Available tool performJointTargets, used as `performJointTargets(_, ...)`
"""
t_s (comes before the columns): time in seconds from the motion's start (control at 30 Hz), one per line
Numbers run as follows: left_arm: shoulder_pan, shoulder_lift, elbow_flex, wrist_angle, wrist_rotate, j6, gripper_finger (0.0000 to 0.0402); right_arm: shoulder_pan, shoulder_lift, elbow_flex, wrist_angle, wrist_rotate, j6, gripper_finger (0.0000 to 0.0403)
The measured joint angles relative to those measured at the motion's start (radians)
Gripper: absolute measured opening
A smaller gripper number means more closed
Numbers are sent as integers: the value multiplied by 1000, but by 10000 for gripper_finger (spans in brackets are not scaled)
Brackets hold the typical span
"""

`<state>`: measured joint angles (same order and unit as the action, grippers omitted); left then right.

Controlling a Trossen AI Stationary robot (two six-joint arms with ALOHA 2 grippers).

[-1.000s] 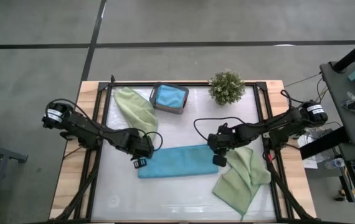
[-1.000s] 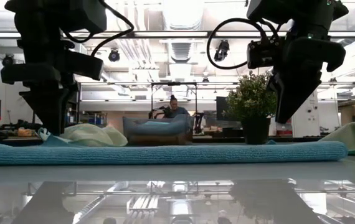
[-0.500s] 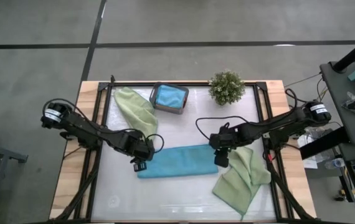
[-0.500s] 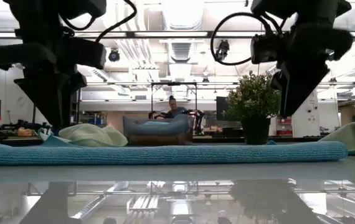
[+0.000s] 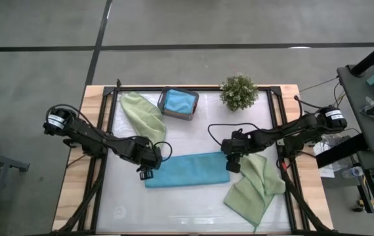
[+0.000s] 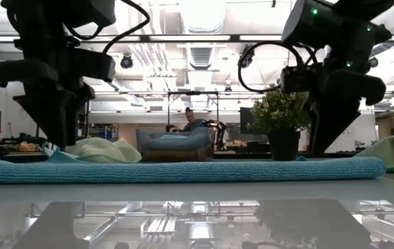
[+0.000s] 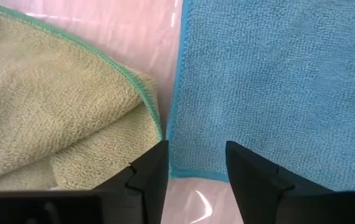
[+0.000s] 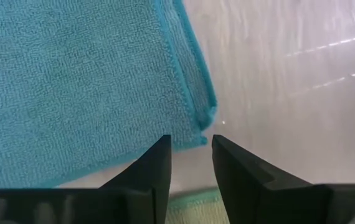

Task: Fold microfiber towels
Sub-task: Fold the blue microfiber towel

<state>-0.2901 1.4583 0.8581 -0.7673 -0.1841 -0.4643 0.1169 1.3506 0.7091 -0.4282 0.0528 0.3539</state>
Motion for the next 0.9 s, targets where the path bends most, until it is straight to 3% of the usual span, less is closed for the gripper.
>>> performJointTargets(0.33,0,1,0,6,-7,0,144,0,0,-83,129,-8,29,106)
performJointTargets(0.63,0,1,0,34,-10,1,144,0,0,-89,136,-8,25,102)
performJointTargets(0.9,0,1,0,34,-32,1,144,0,0,-89,159,-35,-6,15)
